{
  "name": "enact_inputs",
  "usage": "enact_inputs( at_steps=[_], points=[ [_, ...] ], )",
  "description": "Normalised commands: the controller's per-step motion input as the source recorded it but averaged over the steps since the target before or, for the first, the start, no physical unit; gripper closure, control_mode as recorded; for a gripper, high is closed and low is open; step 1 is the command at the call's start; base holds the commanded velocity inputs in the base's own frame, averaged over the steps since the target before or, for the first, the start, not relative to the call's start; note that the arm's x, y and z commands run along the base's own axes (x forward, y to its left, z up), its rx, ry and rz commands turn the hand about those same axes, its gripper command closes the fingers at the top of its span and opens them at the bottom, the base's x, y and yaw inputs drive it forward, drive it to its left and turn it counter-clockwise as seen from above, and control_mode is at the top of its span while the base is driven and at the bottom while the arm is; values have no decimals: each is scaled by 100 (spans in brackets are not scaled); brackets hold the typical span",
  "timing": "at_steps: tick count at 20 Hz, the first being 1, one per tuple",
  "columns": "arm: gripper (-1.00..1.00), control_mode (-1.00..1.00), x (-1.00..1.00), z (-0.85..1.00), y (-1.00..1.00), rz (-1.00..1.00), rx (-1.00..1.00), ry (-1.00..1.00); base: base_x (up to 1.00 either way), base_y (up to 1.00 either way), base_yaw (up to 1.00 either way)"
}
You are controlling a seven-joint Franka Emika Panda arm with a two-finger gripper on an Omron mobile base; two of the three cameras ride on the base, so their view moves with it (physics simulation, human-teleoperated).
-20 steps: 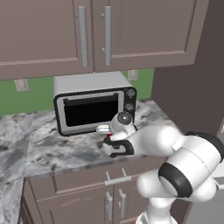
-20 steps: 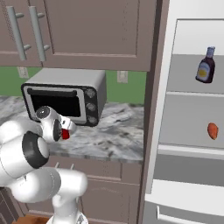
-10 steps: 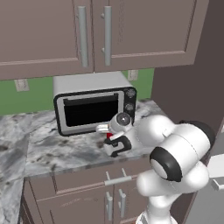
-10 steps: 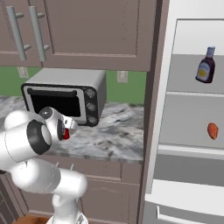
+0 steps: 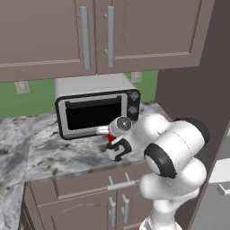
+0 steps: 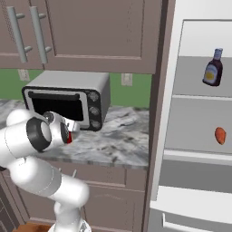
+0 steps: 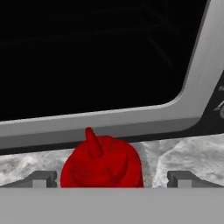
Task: Place the ketchup and condiment bottle from the counter to the top shelf of the fridge. If the existing items in the fridge are on the top shelf, move them to other shelves.
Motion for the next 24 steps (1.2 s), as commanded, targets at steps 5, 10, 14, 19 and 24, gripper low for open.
enact_inputs(
  at_steps=[5, 10, 14, 19, 24],
  points=[
    [100, -100, 15, -4, 3, 0, 0, -1, 0, 0, 0],
    [100, -100, -6, 0, 0, 1, 0, 0, 0, 0, 0],
    [100, -100, -54, 30, -5, 0, 3, -9, 0, 0, 0],
    [100, -100, -90, 91, -17, 0, 9, -19, 0, 0, 0],
    [100, -100, -100, 100, -27, -2, 10, -9, 0, 0, 0]
  ],
)
